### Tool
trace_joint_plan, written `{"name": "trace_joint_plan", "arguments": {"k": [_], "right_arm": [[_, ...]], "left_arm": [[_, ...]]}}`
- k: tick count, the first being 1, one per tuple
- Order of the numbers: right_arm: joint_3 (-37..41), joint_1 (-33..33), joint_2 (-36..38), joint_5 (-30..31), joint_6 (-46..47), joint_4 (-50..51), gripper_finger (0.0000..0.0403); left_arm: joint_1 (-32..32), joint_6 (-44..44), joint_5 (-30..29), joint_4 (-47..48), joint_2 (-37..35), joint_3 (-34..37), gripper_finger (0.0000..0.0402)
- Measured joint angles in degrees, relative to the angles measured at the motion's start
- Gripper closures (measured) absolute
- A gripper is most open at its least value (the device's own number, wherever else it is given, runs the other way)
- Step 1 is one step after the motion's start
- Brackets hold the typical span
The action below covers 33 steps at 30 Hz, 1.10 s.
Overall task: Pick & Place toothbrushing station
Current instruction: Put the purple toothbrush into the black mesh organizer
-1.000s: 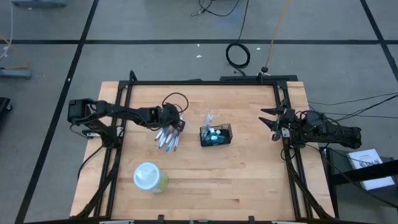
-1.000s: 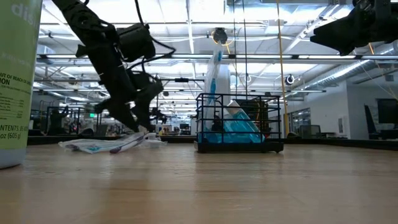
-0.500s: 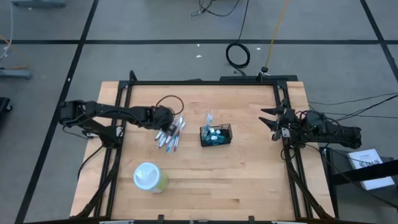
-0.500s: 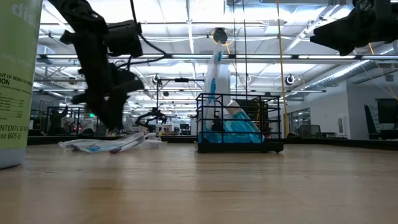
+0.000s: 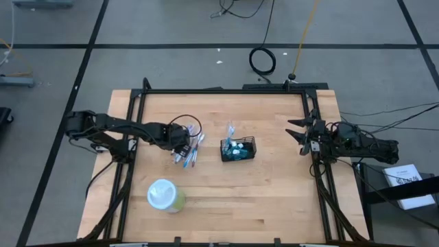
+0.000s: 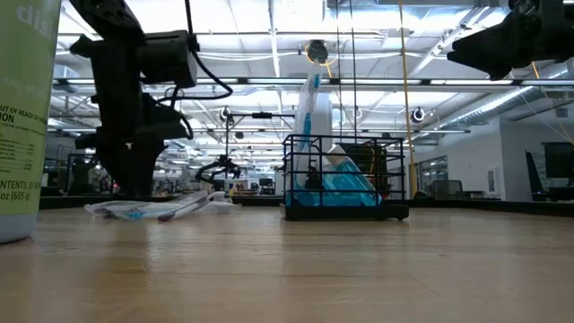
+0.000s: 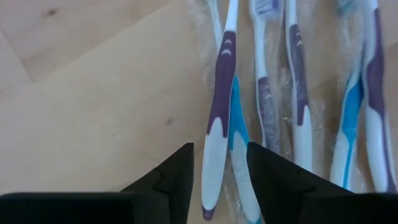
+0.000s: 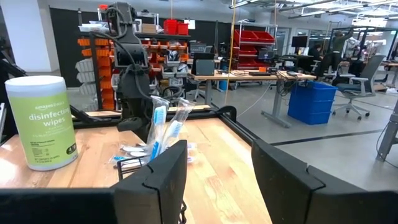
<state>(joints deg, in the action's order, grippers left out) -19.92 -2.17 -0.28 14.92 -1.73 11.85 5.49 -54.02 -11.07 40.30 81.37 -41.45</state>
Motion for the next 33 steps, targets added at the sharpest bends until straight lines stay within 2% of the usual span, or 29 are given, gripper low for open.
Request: {"name": "trace_joint_plan", "arguments": {"k": [6,12,18,26,33], "right_arm": [[0.0,0.0,0.0,0.0,0.0,0.0,0.0232],[0.0,0.0,0.0,0.0,0.0,0.0,0.0232],[0.0,0.0,0.0,0.0,0.0,0.0,0.0232],[0.0,0.0,0.0,0.0,0.0,0.0,0.0232],[0.0,0.0,0.0,0.0,0.0,0.0,0.0232]], "left_arm": [[0.0,-0.9,0.6,-1.0,2.4,1.0,0.0222],[0.0,-2.1,1.6,-1.0,4.6,1.6,0.0227],[0.0,-1.8,1.3,-1.3,4.3,1.7,0.0258],[0.1,-1.7,1.0,-0.9,4.3,1.5,0.0349],[-0.1,-2.0,2.8,2.6,3.8,-1.4,0.0349]]}}
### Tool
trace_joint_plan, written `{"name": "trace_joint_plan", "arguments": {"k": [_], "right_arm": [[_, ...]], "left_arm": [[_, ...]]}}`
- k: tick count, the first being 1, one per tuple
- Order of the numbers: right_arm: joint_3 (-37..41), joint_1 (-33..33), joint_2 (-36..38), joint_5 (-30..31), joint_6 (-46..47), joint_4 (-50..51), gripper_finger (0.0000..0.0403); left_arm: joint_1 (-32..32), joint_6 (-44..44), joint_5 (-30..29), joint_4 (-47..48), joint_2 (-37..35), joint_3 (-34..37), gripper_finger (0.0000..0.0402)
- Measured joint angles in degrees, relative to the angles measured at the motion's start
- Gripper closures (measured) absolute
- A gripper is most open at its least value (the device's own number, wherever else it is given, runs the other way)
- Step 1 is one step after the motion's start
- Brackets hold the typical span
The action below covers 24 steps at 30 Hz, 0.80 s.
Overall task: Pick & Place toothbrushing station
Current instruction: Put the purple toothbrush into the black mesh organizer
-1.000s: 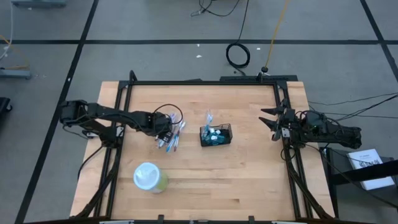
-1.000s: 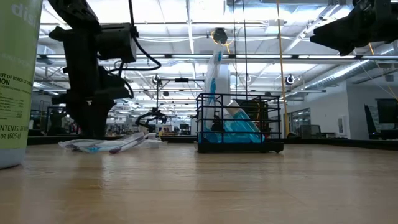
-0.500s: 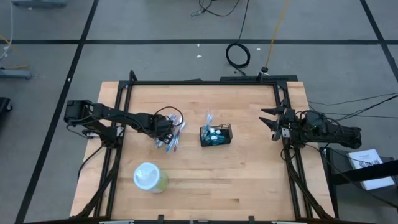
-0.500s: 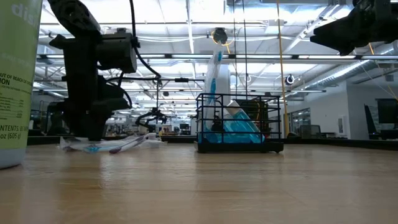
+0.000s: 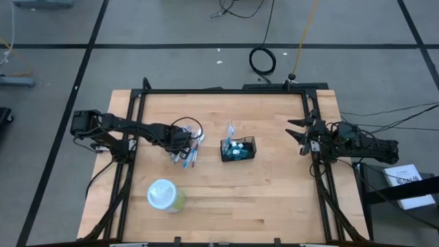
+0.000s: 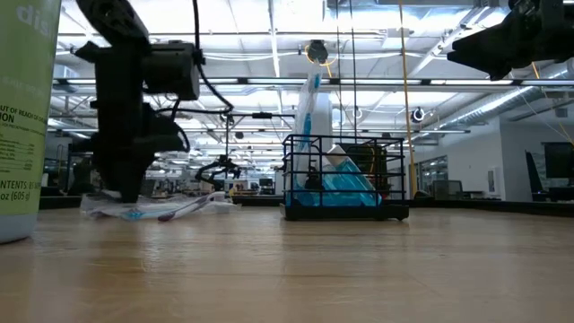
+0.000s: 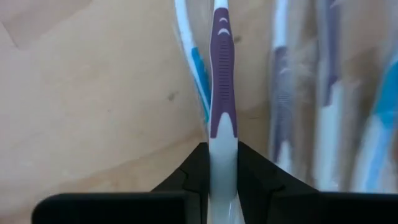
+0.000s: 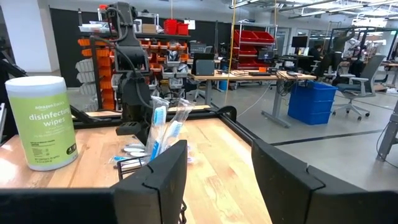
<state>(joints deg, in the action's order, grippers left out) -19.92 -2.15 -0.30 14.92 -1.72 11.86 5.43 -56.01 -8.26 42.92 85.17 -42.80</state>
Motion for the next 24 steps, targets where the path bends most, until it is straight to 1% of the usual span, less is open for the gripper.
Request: {"name": "trace_joint_plan", "arguments": {"k": [2,7,11,14,16,18,20,22,24], "right_arm": [[0.0,0.0,0.0,0.0,0.0,0.0,0.0232],[0.0,0.0,0.0,0.0,0.0,0.0,0.0232],[0.0,0.0,0.0,0.0,0.0,0.0,0.0232],[0.0,0.0,0.0,0.0,0.0,0.0,0.0232],[0.0,0.0,0.0,0.0,0.0,0.0,0.0232],[0.0,0.0,0.0,0.0,0.0,0.0,0.0232],[0.0,0.0,0.0,0.0,0.0,0.0,0.0232],[0.0,0.0,0.0,0.0,0.0,0.0,0.0232],[0.0,0.0,0.0,0.0,0.0,0.0,0.0232]], "left_arm": [[-0.2,0.6,-0.5,3.0,0.0,-2.4,0.0349],[-1.7,3.9,-4.4,7.5,0.0,-8.3,0.0342],[-2.8,7.7,-10.7,6.6,0.0,-12.7,0.0348],[-3.7,13.9,-14.9,-0.3,-0.1,-15.0,0.0348],[-4.1,20.6,-15.0,-8.6,-0.1,-15.9,0.0348],[-4.1,27.9,-12.6,-17.6,-0.1,-16.2,0.0348],[-3.7,33.7,-8.7,-25.3,-0.1,-16.5,0.0348],[-3.3,37.6,-5.4,-31.2,-0.1,-16.7,0.0348],[-2.6,40.5,-3.8,-35.4,-0.1,-16.7,0.0348]]}}
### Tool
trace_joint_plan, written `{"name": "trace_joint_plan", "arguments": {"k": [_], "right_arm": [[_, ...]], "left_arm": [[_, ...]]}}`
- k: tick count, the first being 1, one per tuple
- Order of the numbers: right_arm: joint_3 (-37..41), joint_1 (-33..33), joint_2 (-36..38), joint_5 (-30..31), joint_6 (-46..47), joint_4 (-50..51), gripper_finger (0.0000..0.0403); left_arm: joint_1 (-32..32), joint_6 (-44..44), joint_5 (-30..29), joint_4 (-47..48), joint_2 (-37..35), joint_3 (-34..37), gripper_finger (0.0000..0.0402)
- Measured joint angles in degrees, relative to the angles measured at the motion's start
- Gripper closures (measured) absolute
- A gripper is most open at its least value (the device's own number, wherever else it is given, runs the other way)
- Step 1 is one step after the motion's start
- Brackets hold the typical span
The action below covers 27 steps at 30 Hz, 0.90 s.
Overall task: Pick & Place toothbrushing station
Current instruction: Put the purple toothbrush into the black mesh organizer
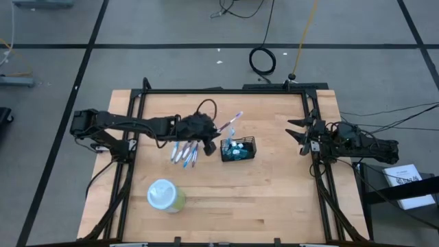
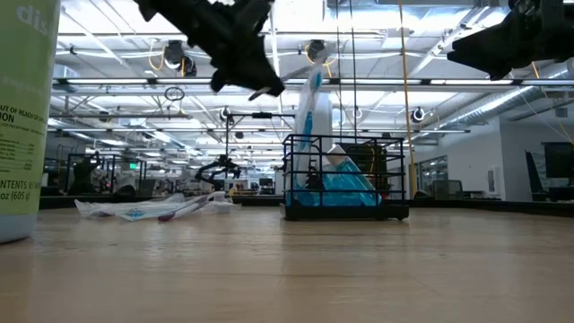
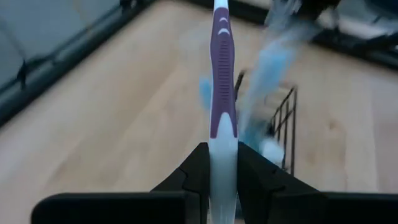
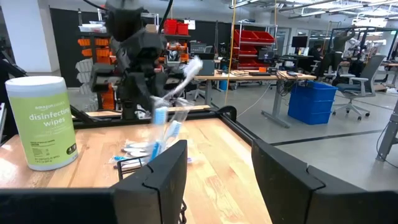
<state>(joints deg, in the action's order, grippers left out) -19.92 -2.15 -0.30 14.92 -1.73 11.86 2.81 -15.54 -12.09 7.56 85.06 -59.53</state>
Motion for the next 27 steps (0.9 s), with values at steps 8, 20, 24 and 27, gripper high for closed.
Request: {"name": "trace_joint_plan", "arguments": {"k": [8,20,24,27], "right_arm": [[0.0,0.0,0.0,0.0,0.0,0.0,0.0232],[0.0,0.0,0.0,-0.1,6.8,-5.4,0.0232],[0.0,0.0,-0.3,1.5,6.5,-6.8,0.0232],[0.0,0.0,-0.8,1.4,7.2,-7.4,0.0232]], "left_arm": [[2.7,5.2,0.1,-7.4,0.0,0.0,0.0348],[2.7,21.3,11.8,-24.8,0.7,0.4,0.0348],[2.7,22.4,13.8,-27.9,3.4,0.8,0.0348],[2.7,22.6,14.4,-32.5,6.5,0.9,0.0348]]}}
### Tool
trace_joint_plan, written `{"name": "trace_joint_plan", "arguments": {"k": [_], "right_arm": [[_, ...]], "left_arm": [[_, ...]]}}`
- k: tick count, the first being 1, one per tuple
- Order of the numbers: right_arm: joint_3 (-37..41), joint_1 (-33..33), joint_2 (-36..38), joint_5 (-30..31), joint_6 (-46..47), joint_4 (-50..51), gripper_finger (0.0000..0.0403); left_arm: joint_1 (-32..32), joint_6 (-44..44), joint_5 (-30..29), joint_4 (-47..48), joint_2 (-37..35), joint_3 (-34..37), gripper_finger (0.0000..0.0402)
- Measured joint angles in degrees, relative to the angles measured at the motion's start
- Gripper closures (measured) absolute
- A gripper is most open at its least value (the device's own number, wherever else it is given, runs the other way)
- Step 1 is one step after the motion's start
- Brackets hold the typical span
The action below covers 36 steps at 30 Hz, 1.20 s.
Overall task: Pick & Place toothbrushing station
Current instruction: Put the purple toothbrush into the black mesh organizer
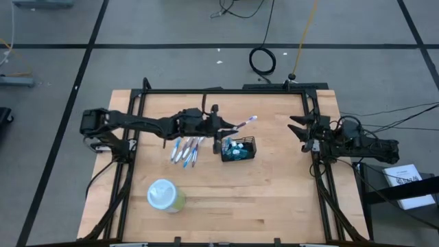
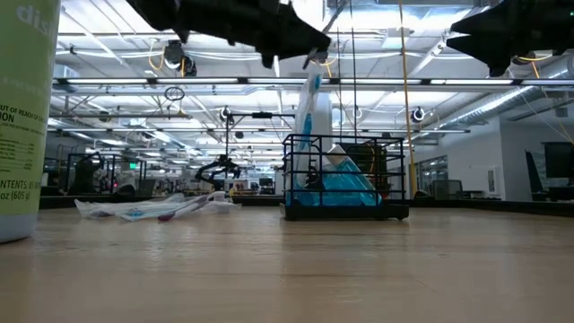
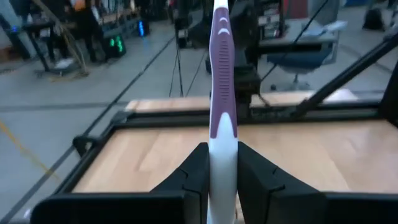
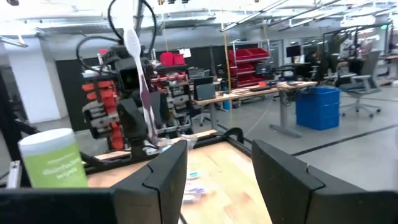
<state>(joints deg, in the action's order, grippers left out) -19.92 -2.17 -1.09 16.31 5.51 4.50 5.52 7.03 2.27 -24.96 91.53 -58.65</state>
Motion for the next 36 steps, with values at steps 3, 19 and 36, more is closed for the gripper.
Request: {"name": "trace_joint_plan", "arguments": {"k": [3,19,36], "right_arm": [[0.7,0.0,-0.4,0.1,1.4,-0.8,0.0232],[9.6,0.0,-35.5,1.5,-3.0,-50.7,0.0207],[-11.6,0.0,-59.9,-7.6,-7.6,-54.9,0.0157]], "left_arm": [[0.0,0.0,4.3,-6.6,3.2,0.0,0.0348],[0.0,-0.2,6.0,-12.2,5.7,0.0,0.0344],[0.1,-0.3,3.6,-9.8,5.7,0.0,0.0347]]}}
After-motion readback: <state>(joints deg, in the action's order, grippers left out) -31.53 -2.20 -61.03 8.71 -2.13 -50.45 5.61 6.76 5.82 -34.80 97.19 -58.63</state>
